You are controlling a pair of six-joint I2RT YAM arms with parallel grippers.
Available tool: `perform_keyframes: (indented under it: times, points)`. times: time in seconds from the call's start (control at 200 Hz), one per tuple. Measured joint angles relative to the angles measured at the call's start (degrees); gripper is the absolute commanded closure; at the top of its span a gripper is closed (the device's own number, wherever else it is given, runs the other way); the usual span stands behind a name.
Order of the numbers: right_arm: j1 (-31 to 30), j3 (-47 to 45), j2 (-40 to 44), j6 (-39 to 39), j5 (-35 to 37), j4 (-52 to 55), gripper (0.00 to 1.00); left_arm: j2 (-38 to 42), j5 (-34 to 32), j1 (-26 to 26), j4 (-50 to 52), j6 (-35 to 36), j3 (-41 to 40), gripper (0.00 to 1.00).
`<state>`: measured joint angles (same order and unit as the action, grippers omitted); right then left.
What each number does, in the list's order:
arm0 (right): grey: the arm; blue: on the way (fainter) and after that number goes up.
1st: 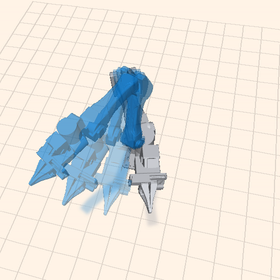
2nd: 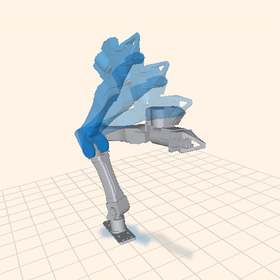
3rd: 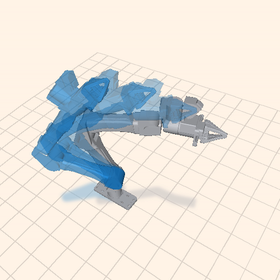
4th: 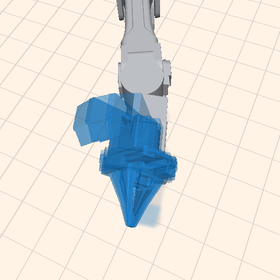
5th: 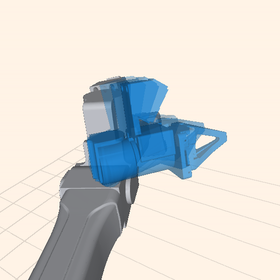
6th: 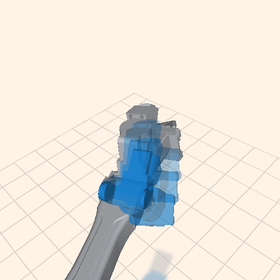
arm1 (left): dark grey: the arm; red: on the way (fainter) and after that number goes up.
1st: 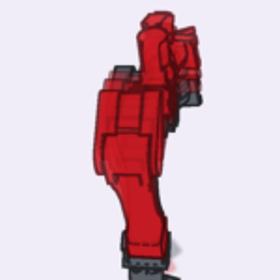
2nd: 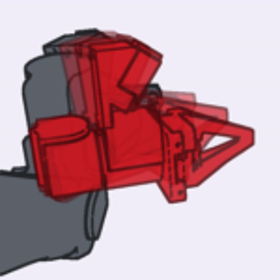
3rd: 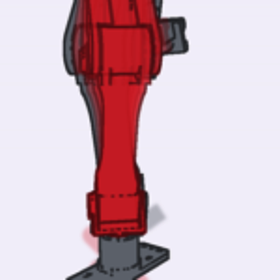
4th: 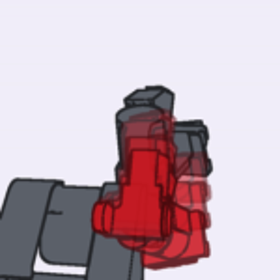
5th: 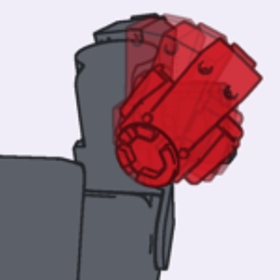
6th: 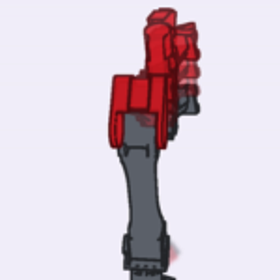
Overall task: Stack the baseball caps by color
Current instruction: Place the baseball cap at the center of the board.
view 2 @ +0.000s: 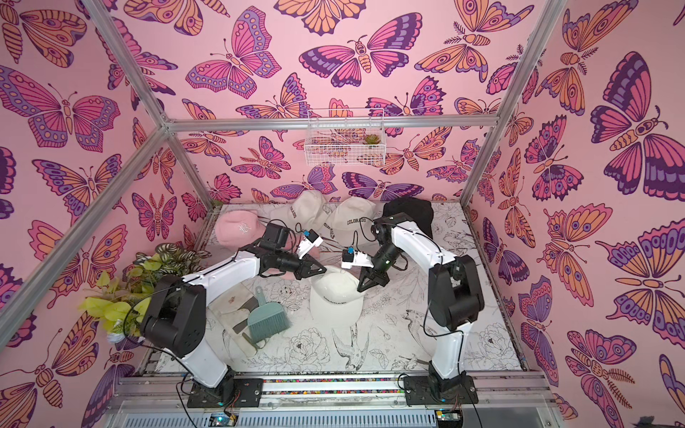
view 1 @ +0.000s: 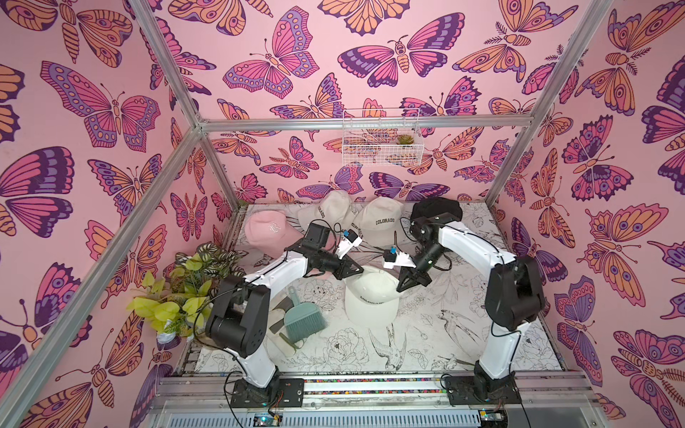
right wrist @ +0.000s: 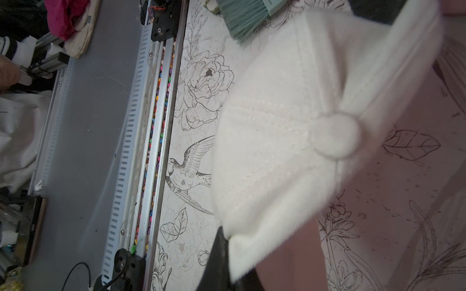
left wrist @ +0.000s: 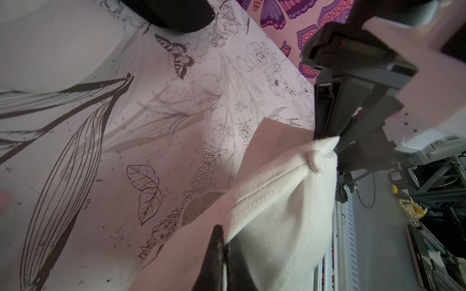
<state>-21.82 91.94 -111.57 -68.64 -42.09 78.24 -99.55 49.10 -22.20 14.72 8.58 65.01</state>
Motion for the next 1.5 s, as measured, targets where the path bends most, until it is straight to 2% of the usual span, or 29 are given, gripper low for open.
perform_keyframes:
  times: [0.22, 0.335, 0.546, 0.741, 0.896, 1.227, 1.287, 1.397, 1.487, 1.502]
  points:
    - [1.3, 5.9, -9.2, 4.1, 0.1, 1.4, 0.86, -7.0, -3.1, 0.0, -1.9, -4.1, 2.4, 1.00]
    - [1.4, 6.1, -10.4, 8.5, 1.8, -0.1, 0.84, -7.6, -4.2, 0.0, -2.8, -5.8, 2.5, 1.00]
    - [1.4, 6.0, -11.1, 16.9, 6.7, -5.3, 0.72, -8.6, -5.5, 0.0, -4.8, -10.5, 2.5, 1.00]
    - [1.7, 6.1, -11.1, 20.9, 9.1, -7.8, 0.72, -8.6, -5.6, 0.0, -8.0, -15.2, 0.8, 1.00]
    - [2.1, 6.7, -11.1, 22.3, 8.9, -8.9, 0.79, -8.6, -5.3, 0.0, -9.1, -17.8, 0.7, 1.00]
    - [2.5, 6.7, -10.3, 22.2, 8.5, -9.3, 0.72, -8.3, -5.0, 0.0, -9.2, -20.1, 0.6, 1.00]
    - [2.6, 6.9, -9.8, 22.2, 8.6, -9.3, 0.66, -7.9, -5.0, 0.1, -9.1, -20.2, 0.5, 0.92]
    - [2.7, 7.0, -8.6, 23.2, 9.0, -9.6, 0.51, -6.8, -5.4, 0.2, -9.2, -20.3, 0.5, 0.62]
    - [2.8, 6.8, -6.7, 25.6, 10.2, -11.5, 0.38, -5.4, -6.8, 1.0, -9.2, -21.3, 0.5, 0.48]
    - [2.9, 6.5, -6.3, 26.6, 10.6, -12.1, 0.33, -5.1, -7.2, 1.1, -9.1, -21.5, 0.5, 0.46]
